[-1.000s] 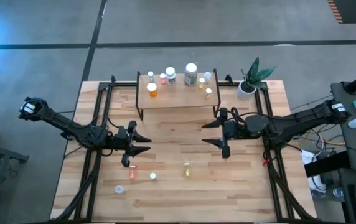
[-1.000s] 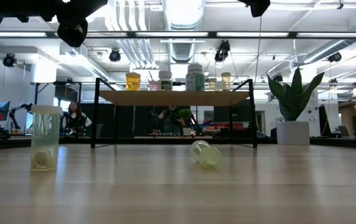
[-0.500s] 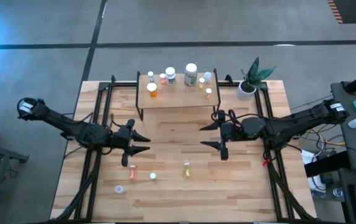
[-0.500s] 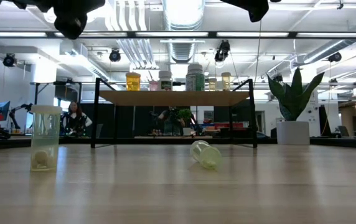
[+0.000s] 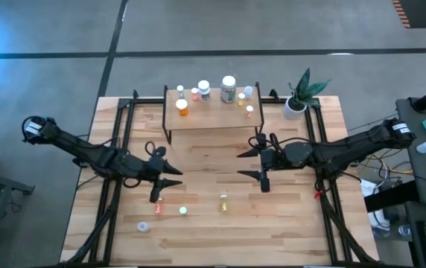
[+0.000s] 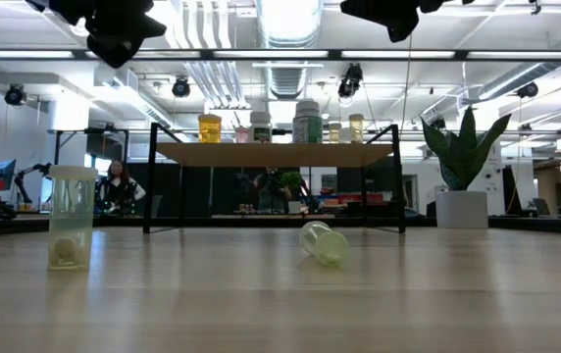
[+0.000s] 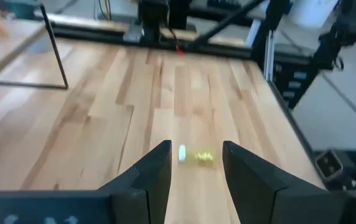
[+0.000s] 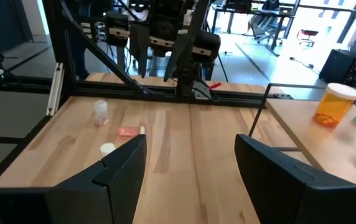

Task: Pick and place medicine bottles onto shelf by color
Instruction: Put the left yellow medicine bottle on the shelf

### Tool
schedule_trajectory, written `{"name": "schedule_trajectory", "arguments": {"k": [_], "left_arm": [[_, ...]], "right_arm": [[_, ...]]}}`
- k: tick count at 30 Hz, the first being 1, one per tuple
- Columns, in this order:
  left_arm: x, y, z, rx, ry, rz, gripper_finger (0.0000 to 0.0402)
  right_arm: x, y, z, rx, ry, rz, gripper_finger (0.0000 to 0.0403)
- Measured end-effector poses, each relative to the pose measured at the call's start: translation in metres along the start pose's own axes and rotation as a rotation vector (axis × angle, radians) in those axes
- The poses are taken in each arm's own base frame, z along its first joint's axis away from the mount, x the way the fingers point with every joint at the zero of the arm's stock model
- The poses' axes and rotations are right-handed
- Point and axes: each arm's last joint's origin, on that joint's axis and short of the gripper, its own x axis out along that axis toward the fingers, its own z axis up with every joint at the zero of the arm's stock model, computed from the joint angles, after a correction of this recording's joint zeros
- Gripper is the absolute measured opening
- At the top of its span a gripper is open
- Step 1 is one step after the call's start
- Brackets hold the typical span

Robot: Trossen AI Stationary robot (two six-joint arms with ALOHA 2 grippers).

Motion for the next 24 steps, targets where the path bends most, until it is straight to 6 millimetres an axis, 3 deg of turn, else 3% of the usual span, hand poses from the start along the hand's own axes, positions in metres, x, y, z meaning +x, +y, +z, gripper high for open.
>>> {"name": "schedule_trajectory", "arguments": {"k": [9,19,24], "left_arm": [[0.007,-0.009,0.019,0.026,0.106,-0.004,0.0132],[0.027,-0.015,0.017,0.003,0.235,-0.001,0.0198],[0.036,-0.019,0.023,0.027,0.327,0.027,0.0206]], "right_arm": [[0.002,0.0,0.002,-0.026,-0.03,-0.002,0.0235],[0.001,0.0,0.001,-0.039,-0.026,-0.002,0.0235],[0.001,0.0,0.001,-0.041,-0.027,-0.002,0.0235]]}}
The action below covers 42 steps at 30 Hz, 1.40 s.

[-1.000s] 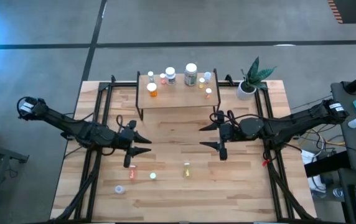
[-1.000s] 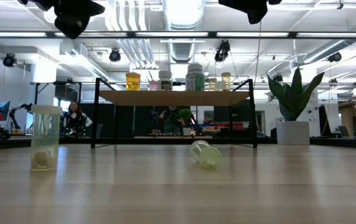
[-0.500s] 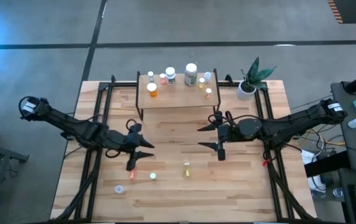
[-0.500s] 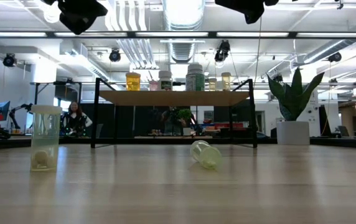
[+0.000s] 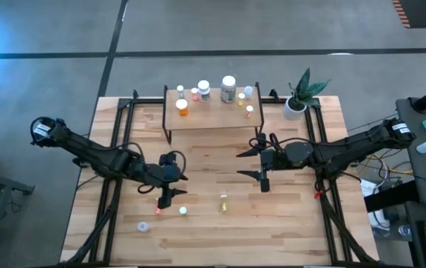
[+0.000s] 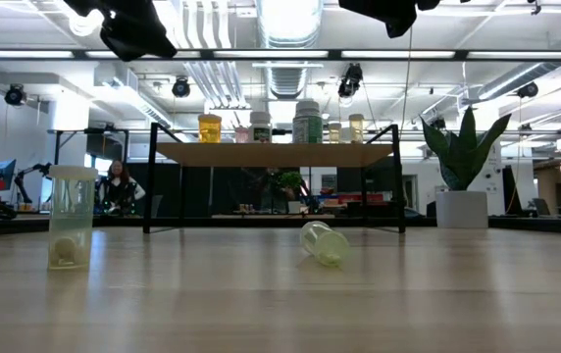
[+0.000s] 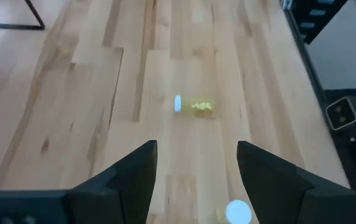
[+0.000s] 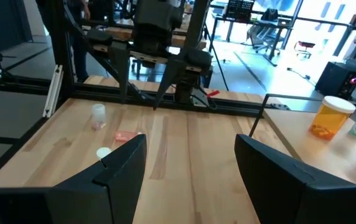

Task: Pick and place medicine bottles onto shelf by color
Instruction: Put the left yellow medicine bottle on the shelf

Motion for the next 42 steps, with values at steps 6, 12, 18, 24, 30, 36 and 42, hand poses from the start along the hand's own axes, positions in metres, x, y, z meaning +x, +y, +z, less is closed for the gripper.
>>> {"name": "schedule_trajectory", "arguments": {"k": [6,12,18,24,30,36,42], "left_arm": [[0.01,-0.003,-0.001,-0.006,0.051,-0.027,0.0206],[0.017,-0.005,-0.006,-0.058,0.122,-0.043,0.0206],[0.021,-0.008,-0.002,-0.073,0.236,-0.04,0.0206],[0.036,-0.017,-0.006,-0.061,0.311,-0.085,0.0206],[0.053,-0.034,-0.008,-0.051,0.363,-0.109,0.0206],[0.076,-0.04,-0.02,-0.053,0.441,-0.075,0.0229],[0.086,-0.04,-0.027,-0.049,0.477,-0.056,0.0258]], "right_arm": [[0.0,0.0,0.0,0.004,0.0,0.0,0.0235],[0.0,0.0,0.0,0.001,0.0,0.0,0.0235],[0.0,0.0,-0.001,-0.009,0.002,0.0,0.0235],[0.0,0.0,-0.001,0.002,0.002,0.0,0.0235],[0.0,0.0,-0.001,0.02,0.005,0.0,0.0235],[0.001,0.0,-0.002,0.033,0.008,0.0,0.0235],[0.001,0.0,-0.003,0.039,0.011,0.001,0.0235]]}}
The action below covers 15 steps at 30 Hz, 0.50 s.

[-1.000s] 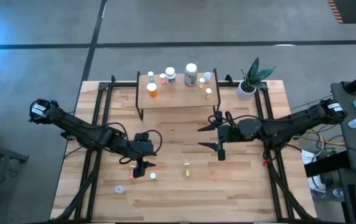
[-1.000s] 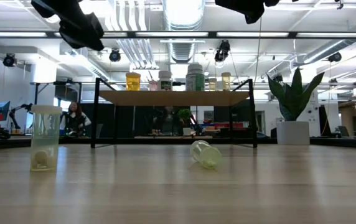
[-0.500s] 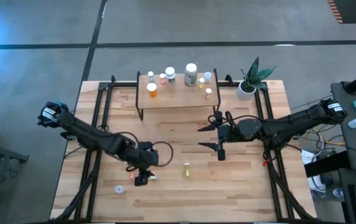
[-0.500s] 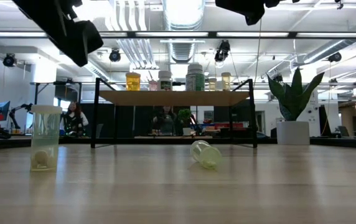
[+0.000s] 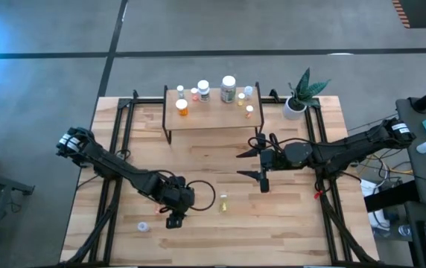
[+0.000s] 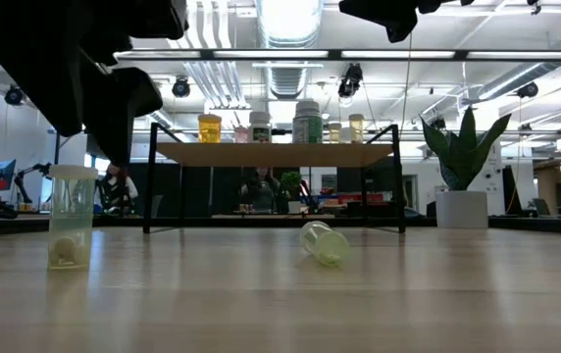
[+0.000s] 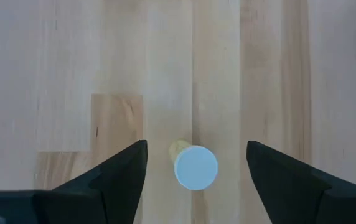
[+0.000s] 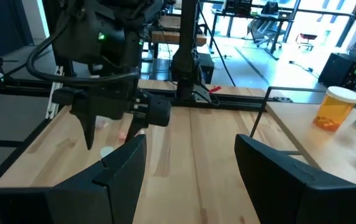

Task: Pick and place medicine bottles onto shelf by color
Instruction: Put the left yellow medicine bottle on the shelf

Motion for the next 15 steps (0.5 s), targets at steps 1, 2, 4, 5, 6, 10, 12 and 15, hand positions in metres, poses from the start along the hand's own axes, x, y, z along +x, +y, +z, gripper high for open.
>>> {"name": "schedule_trajectory", "arguments": {"k": [1,2,4,5,6,10,12,15], "left_arm": [[0.0004,-0.0004,-0.0005,0.001,0.002,0.0,0.026],[0.0007,-0.0008,-0.0011,0.002,0.004,0.0,0.026],[0.0013,-0.0014,-0.0018,0.005,0.006,0.0,0.0261],[0.0016,-0.0014,-0.0023,0.006,0.008,0.0,0.0261],[0.0017,-0.0012,-0.0025,0.005,0.009,0.001,0.026],[0.0039,0.0002,-0.0052,-0.002,0.019,0.006,0.0256],[0.0049,0.0008,-0.0065,-0.018,0.022,0.008,0.0256],[0.0059,0.0016,-0.0077,-0.02,0.025,0.013,0.0255]], "right_arm": [[0.0,0.0,0.0,0.0,0.0,0.0,0.0235],[0.0,0.0,0.0,0.0,0.0,0.0,0.0235],[0.0,0.0,-0.0001,-0.001,0.0,0.0,0.0235],[0.0,0.0,0.0,-0.002,0.0,0.0,0.0235],[0.0,0.0,-0.0001,-0.002,0.0,0.0,0.0235],[0.0,0.0,-0.0001,-0.004,0.0,0.0,0.0235],[0.0,0.0,-0.0001,-0.004,0.0,0.0,0.0235],[0.0,0.0,-0.0001,-0.004,0.0,0.0,0.0235]]}}
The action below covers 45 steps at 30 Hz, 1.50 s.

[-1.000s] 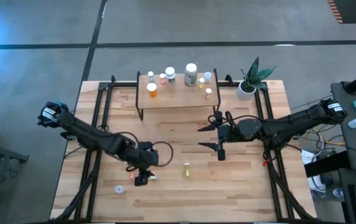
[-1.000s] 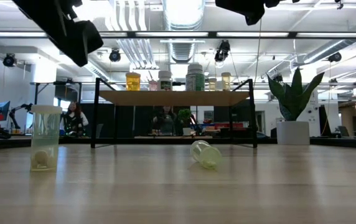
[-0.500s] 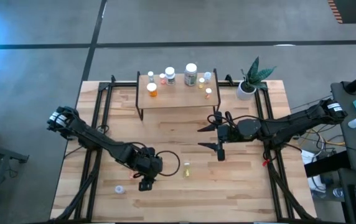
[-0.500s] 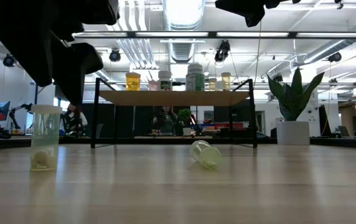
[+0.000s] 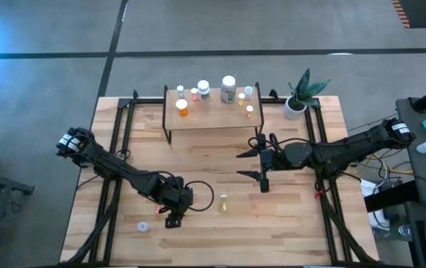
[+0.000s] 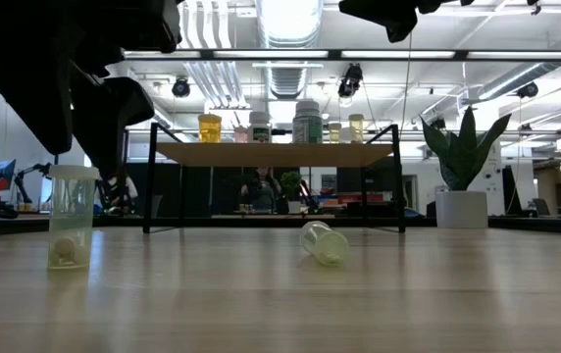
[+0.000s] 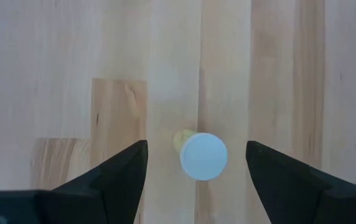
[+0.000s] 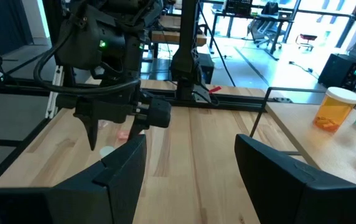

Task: Pick and place medicine bottles onto shelf by color
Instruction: Put the left yellow medicine bottle on the shelf

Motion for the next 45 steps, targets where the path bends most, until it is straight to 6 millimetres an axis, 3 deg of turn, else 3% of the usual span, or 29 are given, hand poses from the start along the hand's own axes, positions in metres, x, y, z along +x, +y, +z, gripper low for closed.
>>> {"name": "schedule_trajectory", "arguments": {"k": [17,31,45], "left_arm": [[0.017,0.0,0.0,0.0,0.022,0.031,0.0252],[0.017,0.0,-0.001,0.0,0.036,0.008,0.0149],[0.016,0.0,-0.002,0.0,0.053,0.014,0.0138]], "right_arm": [[0.0,0.0,-0.001,0.002,0.003,0.0,0.0235],[0.0,0.0,-0.002,0.001,0.007,0.0,0.0235],[0.0,0.0,-0.002,0.002,0.007,0.0,0.0235]]}}
